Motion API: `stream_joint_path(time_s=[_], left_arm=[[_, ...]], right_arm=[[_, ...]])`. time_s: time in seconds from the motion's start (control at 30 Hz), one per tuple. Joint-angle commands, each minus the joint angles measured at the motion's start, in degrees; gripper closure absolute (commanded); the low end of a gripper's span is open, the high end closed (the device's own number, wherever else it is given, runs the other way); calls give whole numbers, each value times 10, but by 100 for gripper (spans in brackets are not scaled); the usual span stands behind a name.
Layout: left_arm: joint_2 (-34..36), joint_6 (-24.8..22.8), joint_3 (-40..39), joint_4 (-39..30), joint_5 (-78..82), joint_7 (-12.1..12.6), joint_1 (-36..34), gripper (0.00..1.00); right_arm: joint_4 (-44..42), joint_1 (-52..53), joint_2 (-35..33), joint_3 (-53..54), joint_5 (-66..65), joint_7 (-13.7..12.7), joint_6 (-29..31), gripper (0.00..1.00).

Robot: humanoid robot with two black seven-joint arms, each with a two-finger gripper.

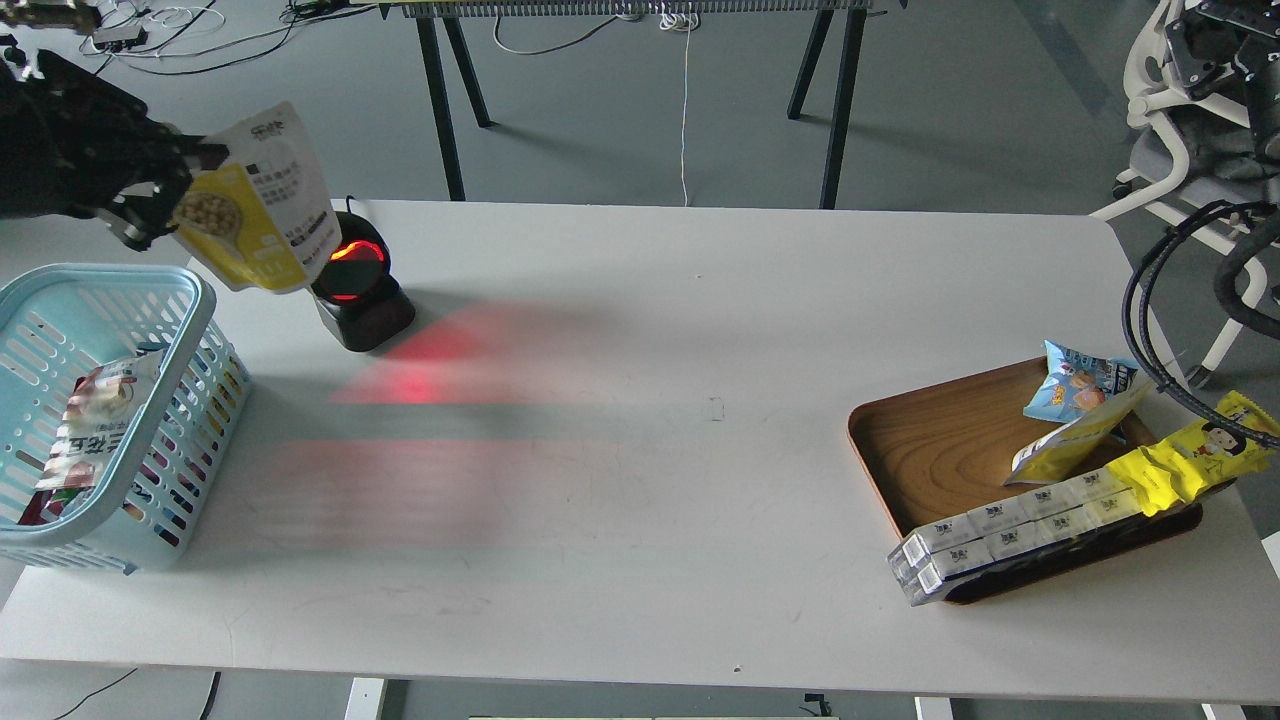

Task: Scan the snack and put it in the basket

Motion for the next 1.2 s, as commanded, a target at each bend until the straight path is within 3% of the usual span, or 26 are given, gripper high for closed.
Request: stream_joint_path(time_s=[0.0,0.2,0.33,0.73,0.9,1.0,1.17], left_arm=[[69,61,53,10,0,0,2,100],[171,199,148,11,0,0,2,100],[171,249,216,12,0,0,2,100],[171,263,245,35,0,0,2,100],[171,262,254,40,0,0,2,92],[171,259,254,40,0,0,2,76],[171,250,252,44,-70,0,-1,27]], right_arm=[[0,1,4,0,0,0,0,1],[1,3,7,0,0,0,0,1],[2,3,12,0,0,0,0,1],[3,5,13,1,0,0,0,1],[2,4,13,1,0,0,0,1],[2,4,13,1,0,0,0,1],[2,4,13,1,0,0,0,1]])
